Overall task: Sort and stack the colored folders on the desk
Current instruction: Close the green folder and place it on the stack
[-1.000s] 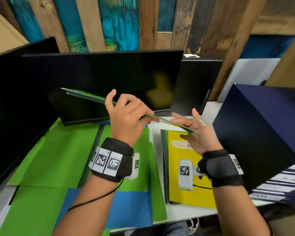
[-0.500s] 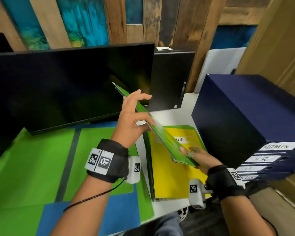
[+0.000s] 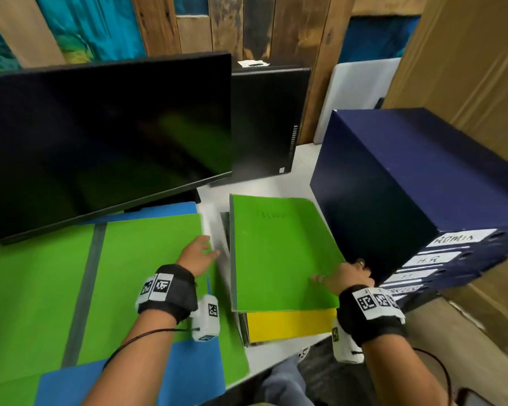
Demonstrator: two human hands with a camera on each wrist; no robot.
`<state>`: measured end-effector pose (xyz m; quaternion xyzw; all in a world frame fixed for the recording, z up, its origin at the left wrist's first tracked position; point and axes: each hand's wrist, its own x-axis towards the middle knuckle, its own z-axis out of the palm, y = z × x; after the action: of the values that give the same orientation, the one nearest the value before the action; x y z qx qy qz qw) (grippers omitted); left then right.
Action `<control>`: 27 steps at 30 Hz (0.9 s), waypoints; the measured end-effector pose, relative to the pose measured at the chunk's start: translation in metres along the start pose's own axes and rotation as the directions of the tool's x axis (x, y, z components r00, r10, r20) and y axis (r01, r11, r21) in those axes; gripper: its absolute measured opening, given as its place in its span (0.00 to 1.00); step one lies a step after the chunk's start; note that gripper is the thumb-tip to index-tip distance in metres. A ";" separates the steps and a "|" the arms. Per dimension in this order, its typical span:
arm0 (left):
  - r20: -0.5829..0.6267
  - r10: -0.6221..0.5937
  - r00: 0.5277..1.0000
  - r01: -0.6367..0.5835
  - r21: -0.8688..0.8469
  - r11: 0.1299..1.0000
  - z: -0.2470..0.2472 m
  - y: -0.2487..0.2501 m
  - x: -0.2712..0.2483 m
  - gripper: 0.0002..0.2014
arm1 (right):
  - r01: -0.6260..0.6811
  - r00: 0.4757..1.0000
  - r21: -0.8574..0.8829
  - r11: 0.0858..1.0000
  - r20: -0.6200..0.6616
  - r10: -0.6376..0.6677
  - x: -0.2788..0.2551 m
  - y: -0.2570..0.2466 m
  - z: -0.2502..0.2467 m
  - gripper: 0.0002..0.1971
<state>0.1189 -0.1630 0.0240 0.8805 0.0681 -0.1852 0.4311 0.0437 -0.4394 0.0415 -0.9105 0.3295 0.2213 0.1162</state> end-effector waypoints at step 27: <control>0.139 -0.200 0.970 0.240 -0.413 0.878 0.034 0.067 0.011 0.49 | -0.108 0.989 0.825 0.554 0.148 -0.028 0.075 -0.023 0.005 0.64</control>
<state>0.1391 -0.2311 0.0497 0.7418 0.1864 -0.2540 0.5921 0.1081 -0.4613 0.0025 -0.7216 0.4064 0.1073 0.5501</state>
